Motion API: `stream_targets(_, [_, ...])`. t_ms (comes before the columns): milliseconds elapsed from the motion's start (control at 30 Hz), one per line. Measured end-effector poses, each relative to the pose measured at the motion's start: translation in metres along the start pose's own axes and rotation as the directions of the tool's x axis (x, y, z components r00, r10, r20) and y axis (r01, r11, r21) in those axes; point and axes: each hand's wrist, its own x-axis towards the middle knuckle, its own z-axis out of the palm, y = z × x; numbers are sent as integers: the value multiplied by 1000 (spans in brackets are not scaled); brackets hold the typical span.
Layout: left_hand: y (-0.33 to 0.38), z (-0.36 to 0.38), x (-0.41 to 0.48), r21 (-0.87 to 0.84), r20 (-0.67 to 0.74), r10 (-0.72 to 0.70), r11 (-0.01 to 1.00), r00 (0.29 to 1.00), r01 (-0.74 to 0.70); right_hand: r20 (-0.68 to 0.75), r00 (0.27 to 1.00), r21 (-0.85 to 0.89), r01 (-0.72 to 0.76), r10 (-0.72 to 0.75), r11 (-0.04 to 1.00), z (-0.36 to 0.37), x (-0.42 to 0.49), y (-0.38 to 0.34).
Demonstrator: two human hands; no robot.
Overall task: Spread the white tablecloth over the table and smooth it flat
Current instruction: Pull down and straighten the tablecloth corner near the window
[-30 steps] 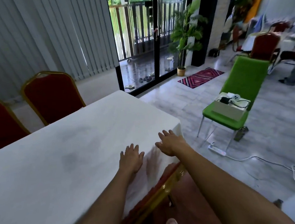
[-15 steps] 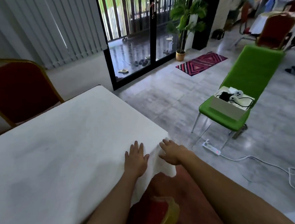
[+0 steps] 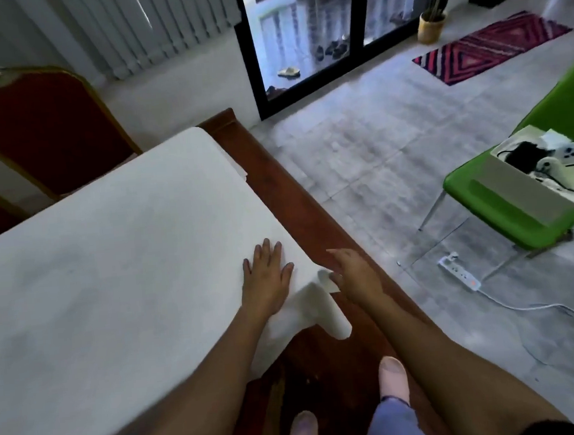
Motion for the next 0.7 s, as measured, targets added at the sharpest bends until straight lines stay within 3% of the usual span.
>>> stream_targets(100, [16, 7, 19, 26, -19, -114, 993, 993, 115, 89, 977, 70, 186, -192, 980, 7, 26, 7])
stream_targets(300, [36, 23, 17, 4, -111, -239, 971, 965, 241, -60, 902, 165, 432, -428, 887, 0, 29, 33])
stream_targets(400, [38, 24, 14, -24, -143, -265, 964, 954, 264, -90, 837, 40, 545, -540, 837, -5, 26, 61])
stream_targets(533, [36, 21, 27, 42, -127, -311, 947, 942, 318, -14, 895, -15, 445, -445, 895, 8, 33, 66])
stream_targets(700, [23, 18, 43, 106, -118, -303, 943, 945, 316, -49, 858, 260, 506, -512, 823, 24, 26, 54])
